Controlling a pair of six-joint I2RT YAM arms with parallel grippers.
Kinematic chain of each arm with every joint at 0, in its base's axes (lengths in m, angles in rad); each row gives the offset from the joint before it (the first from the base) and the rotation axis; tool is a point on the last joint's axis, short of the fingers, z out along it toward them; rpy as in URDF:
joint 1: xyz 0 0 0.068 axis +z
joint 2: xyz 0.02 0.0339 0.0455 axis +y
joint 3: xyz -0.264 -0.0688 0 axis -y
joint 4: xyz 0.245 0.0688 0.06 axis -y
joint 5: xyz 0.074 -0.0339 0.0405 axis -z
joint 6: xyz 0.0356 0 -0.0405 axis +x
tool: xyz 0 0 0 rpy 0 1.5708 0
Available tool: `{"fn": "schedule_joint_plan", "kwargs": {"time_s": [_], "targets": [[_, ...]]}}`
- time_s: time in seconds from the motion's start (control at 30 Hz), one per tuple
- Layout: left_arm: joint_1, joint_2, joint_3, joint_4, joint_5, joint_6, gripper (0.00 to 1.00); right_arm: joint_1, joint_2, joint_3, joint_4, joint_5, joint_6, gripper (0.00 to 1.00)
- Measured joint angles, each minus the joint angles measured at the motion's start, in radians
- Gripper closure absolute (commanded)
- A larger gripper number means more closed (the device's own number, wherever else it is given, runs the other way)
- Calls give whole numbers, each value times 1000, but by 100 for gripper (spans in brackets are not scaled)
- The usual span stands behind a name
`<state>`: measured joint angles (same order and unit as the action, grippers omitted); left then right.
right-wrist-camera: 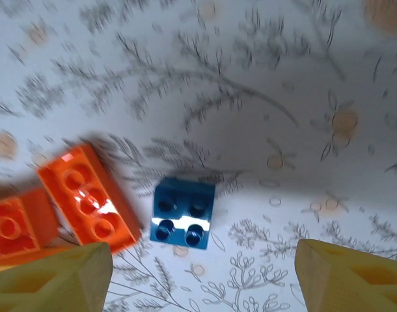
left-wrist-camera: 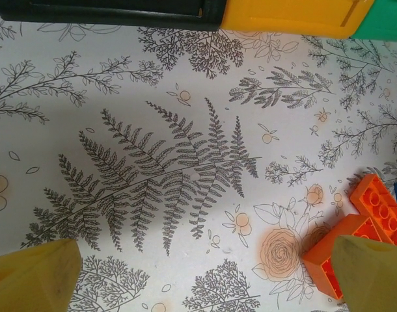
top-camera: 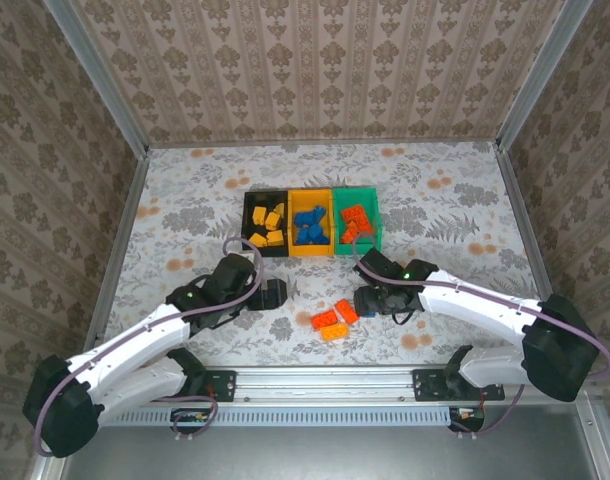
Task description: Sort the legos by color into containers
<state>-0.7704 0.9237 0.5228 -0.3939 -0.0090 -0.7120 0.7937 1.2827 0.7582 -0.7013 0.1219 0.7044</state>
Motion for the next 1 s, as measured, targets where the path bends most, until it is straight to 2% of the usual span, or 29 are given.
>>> {"fn": "schedule_joint_plan", "kwargs": {"time_s": [0.23, 0.4, 0.6, 1.0], "targets": [[0, 6, -6, 6, 6, -3, 0, 29, 68, -14, 67, -10, 15, 29], [0, 6, -7, 6, 6, -3, 0, 23, 81, -14, 92, 6, 26, 35], [0, 6, -18, 17, 6, -3, 0, 7, 142, -14, 101, 10, 28, 37], [1, 7, -25, 32, 7, -4, 0, -39, 151, -47, 111, 28, 8, 68]]}}
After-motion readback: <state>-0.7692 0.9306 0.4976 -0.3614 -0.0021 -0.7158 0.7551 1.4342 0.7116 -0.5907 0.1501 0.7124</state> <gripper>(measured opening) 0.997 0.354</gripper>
